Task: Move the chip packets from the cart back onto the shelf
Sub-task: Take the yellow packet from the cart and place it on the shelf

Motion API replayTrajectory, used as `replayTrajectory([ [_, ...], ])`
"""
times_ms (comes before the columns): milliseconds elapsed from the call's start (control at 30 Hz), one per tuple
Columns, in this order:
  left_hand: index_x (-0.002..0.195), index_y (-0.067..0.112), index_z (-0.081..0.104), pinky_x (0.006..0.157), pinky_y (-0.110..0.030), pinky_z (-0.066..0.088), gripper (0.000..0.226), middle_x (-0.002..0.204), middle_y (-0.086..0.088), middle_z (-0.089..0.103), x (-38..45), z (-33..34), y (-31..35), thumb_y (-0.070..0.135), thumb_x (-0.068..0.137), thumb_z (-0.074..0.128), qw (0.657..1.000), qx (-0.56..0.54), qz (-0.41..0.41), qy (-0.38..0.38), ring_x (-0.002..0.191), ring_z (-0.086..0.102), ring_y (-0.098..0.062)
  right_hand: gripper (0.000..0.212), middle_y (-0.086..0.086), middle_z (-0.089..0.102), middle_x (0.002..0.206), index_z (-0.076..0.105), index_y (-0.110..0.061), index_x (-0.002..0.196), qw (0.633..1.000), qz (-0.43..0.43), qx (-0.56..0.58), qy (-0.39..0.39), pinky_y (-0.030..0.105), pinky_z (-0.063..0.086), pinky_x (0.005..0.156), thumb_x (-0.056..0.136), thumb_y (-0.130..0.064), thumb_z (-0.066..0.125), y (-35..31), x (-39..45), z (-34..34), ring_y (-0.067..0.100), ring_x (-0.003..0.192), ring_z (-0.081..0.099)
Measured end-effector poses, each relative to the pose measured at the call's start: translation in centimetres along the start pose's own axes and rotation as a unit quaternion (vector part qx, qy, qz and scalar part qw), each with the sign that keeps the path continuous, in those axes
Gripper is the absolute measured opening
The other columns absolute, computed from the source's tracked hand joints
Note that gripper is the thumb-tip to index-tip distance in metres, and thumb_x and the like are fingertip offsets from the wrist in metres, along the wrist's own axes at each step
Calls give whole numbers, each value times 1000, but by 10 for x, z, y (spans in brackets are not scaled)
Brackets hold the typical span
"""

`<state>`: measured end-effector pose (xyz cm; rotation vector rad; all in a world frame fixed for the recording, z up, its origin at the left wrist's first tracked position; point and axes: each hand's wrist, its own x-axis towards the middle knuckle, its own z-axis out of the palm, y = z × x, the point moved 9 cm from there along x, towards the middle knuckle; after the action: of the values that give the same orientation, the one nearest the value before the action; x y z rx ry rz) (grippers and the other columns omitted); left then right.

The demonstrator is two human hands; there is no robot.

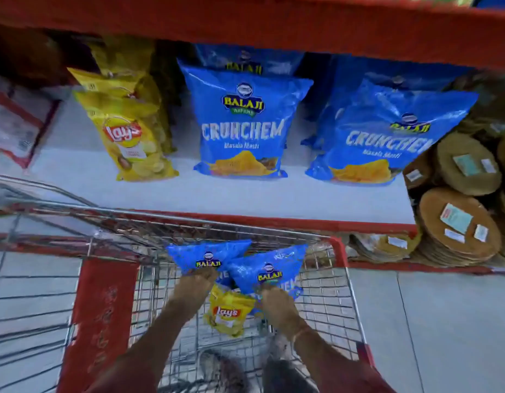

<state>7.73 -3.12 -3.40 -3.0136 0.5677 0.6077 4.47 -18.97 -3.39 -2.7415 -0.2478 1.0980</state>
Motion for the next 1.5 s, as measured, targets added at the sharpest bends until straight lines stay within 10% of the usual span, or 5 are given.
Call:
replayTrajectory([
  [333,57,19,70,32,-21,49,53,54,5,68,12,25,-6,10,9,91,998,-23,0,-62,42,64,-14,25,12,67,105,62,-8,107,992,48,118,-24,35,53,85,90,-26,59,-16,37,28,25,98,62],
  [533,125,19,52,91,-36,50,38,125,-5,60,1,31,-17,6,90,48,991,-43,-10,-122,111,59,-25,19,11,69,101,64,-10,105,990,8,138,-6,27,48,79,91,-22,58,-26,35,22,23,95,63],
  [900,81,19,67,64,-12,39,23,80,0,71,-76,-105,-76,37,79,53,910,-366,-67,185,72,59,-5,10,3,64,61,70,-14,83,956,-137,209,154,9,30,51,81,-24,70,-73,-34,-107,2,51,47],
  [1133,81,12,69,68,3,34,15,78,5,68,-126,-244,-118,26,79,62,872,-334,-62,353,76,56,6,14,-7,73,66,71,-23,80,886,-241,269,291,25,52,61,73,-34,74,-128,-90,-238,3,62,65],
  [1500,88,10,70,68,-32,48,8,89,-9,74,-109,-351,-180,14,84,65,847,-264,-70,456,79,66,-25,5,7,74,64,71,-19,80,857,-273,218,380,20,49,52,78,-22,74,-190,-81,-355,7,53,63],
])
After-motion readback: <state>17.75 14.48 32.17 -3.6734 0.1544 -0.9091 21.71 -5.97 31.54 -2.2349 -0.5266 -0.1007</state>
